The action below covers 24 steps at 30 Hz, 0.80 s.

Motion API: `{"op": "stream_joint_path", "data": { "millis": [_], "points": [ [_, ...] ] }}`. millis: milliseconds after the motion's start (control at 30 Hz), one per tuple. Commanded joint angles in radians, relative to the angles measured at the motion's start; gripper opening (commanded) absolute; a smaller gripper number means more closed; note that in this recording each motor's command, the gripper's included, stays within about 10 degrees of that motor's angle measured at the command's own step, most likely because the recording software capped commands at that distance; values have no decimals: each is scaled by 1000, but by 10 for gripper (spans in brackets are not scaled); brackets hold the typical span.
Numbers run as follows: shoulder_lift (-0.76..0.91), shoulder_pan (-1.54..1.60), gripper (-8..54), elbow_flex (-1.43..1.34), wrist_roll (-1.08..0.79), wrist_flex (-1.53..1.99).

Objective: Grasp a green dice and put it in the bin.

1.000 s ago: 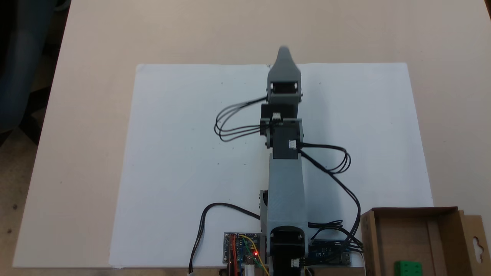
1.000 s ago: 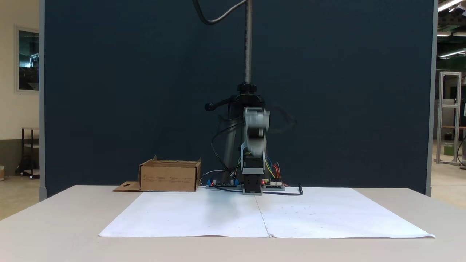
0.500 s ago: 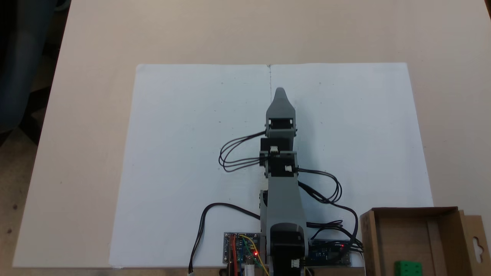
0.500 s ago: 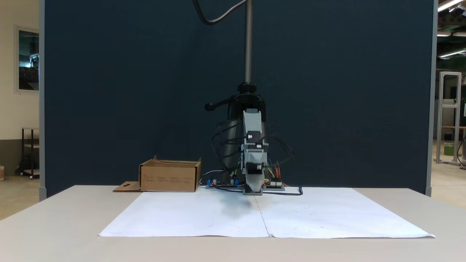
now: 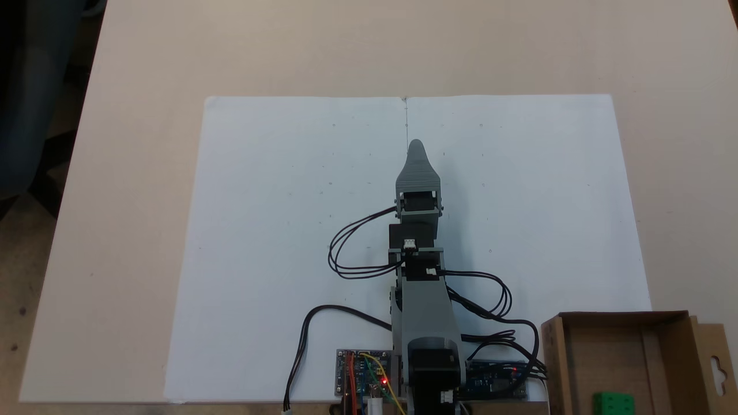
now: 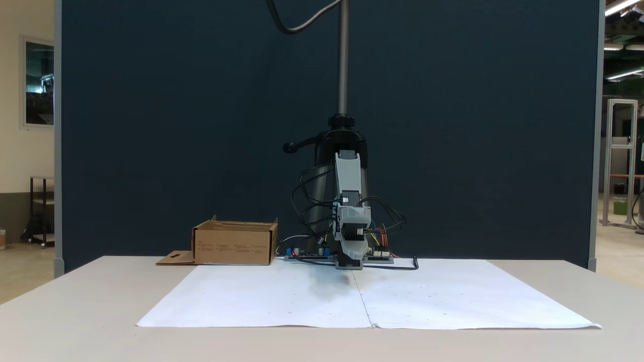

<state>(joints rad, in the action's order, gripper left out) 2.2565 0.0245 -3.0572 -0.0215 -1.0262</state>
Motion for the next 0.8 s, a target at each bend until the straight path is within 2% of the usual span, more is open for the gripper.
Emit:
{"op": "stream_joint_path", "data": {
  "millis": [0,767],
  "points": [
    [118,14,439,-74,-71,-168],
    [112,-31,445,-74,-72,-564]
  ]
}}
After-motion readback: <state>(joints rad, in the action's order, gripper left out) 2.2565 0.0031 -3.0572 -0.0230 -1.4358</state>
